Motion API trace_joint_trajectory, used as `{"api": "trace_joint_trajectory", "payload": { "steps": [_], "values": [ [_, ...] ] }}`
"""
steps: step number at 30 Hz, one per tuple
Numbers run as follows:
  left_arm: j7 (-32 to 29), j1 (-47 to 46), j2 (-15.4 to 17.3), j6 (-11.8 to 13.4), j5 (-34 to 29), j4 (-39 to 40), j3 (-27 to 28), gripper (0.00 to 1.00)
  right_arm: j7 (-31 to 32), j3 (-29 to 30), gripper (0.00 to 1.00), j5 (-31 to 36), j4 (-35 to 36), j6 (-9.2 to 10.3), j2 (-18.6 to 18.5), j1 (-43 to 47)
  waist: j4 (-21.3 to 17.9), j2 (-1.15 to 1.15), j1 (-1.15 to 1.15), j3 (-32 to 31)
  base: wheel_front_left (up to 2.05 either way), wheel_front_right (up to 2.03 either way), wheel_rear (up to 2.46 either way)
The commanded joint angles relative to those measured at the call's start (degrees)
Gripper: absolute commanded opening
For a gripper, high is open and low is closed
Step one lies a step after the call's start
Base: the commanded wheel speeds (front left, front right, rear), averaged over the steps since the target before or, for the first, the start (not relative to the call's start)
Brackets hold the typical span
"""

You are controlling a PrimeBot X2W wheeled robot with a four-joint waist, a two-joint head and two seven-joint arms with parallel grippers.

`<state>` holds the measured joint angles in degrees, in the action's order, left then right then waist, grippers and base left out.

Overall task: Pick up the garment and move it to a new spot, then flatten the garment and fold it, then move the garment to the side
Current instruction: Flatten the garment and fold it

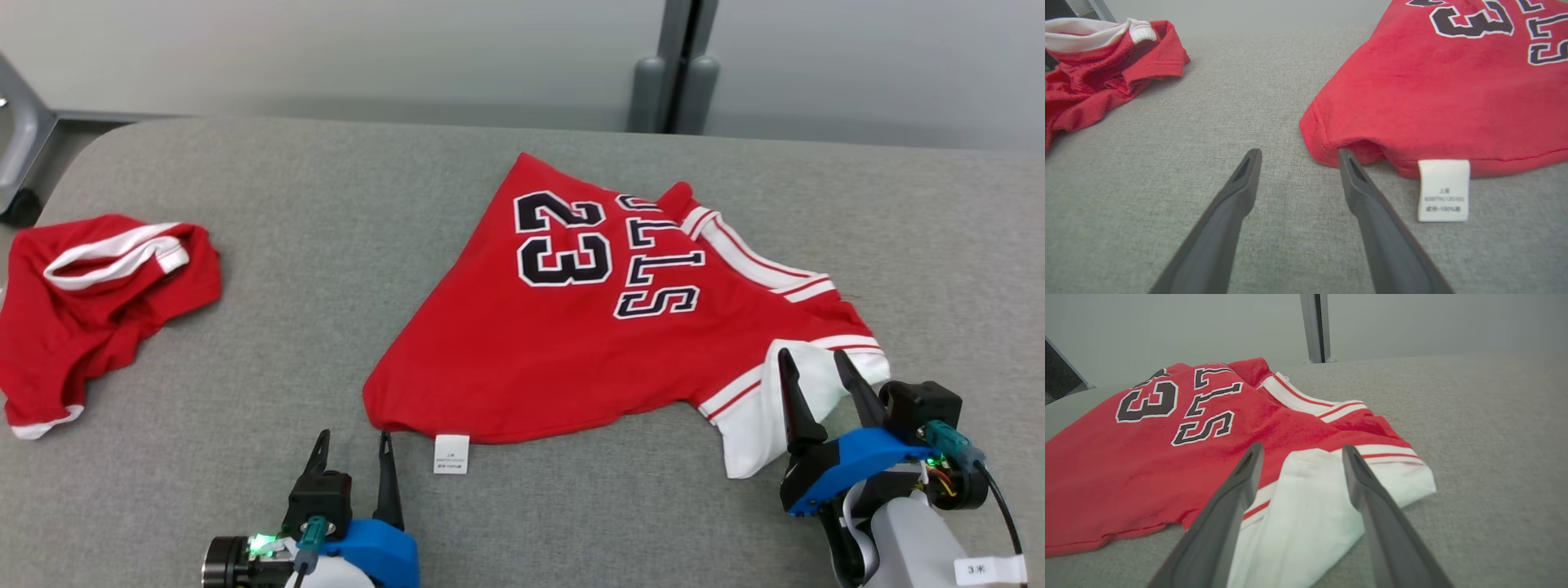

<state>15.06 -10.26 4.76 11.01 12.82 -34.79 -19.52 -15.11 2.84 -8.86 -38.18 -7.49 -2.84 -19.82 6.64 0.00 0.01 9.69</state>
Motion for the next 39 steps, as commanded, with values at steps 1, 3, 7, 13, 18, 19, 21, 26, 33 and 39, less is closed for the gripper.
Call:
{"api": "trace_joint_trajectory", "payload": {
  "steps": [1, 3, 7, 13, 18, 19, 21, 26, 33, 39],
  "values": [
    [0.16, -0.49, -0.12, -0.19, -0.46, 0.38, 0.0, 1.0, -0.04, 0.51, 1.0, 0.83, -0.66, -0.01, -0.21, -0.81, 1.15, 0.0, -0.01, 1.06, 0.0, 0.0, 0.0],
    [0.17, -0.85, -0.77, -0.75, -1.15, 0.62, -0.3, 1.0, -0.04, 2.13, 1.0, 3.21, -3.58, -0.01, -0.23, -2.1, 2.02, 0.0, -0.01, 1.82, 0.0, 0.0, 0.0],
    [0.16, -1.77, -1.41, -1.4, -2.04, 0.96, -0.2, 1.0, -0.04, 4.53, 1.0, 7.65, -8.07, -0.01, -0.28, -4.45, 3.07, 0.0, -0.01, 3.2, 0.0, 0.0, 0.0],
    [0.17, -2.03, -1.85, -1.85, -2.87, 1.25, 0.43, 1.0, 0.05, 6.99, 0.42, 9.86, -10.01, -0.01, -0.22, -5.28, 3.17, 0.0, -0.01, 4.34, 0.0, 0.0, 0.0],
    [0.17, -2.03, -1.91, -2.44, -3.08, 1.79, 0.52, 1.0, 0.02, 6.8, 0.1, 8.78, -7.87, -0.01, -0.19, -4.43, 2.39, 0.0, -0.01, 4.35, 0.0, 0.0, 0.0],
    [0.17, -1.91, -1.91, -2.5, -2.75, 1.94, 0.21, 1.0, 0.0, 6.8, 0.07, 8.38, -7.14, -0.01, -0.22, -4.21, 2.22, 0.0, -0.01, 4.24, 0.0, 0.0, 0.0],
    [0.17, -1.64, -1.91, -2.69, -2.24, 2.02, -0.39, 1.0, -0.03, 6.48, 0.16, 7.63, -5.68, -0.01, -0.24, -3.85, 1.8, 0.0, -0.01, 3.94, 0.0, 0.0, 0.0],
    [0.17, -1.23, -1.9, -2.6, -1.51, 1.89, -1.01, 1.0, -0.03, 6.17, 0.14, 5.96, -3.2, -0.01, -0.23, -2.67, 0.76, 0.0, -0.01, 3.25, 0.0, 0.0, 0.0],
    [0.17, -0.79, -1.9, -2.74, -1.38, 1.26, -0.79, 1.0, -0.04, 6.31, 0.0, 3.41, -0.89, -0.01, -0.24, -1.13, -0.79, 0.0, -0.01, 2.42, 0.0, 0.0, 0.0],
    [0.17, 0.13, -1.91, -2.85, -1.34, 0.88, -0.15, 1.0, -0.03, 9.56, 0.2, -1.16, 4.08, -0.01, -0.2, 2.13, -2.58, 0.0, -0.01, 0.56, 0.0, 0.0, 0.0]
  ]
}}
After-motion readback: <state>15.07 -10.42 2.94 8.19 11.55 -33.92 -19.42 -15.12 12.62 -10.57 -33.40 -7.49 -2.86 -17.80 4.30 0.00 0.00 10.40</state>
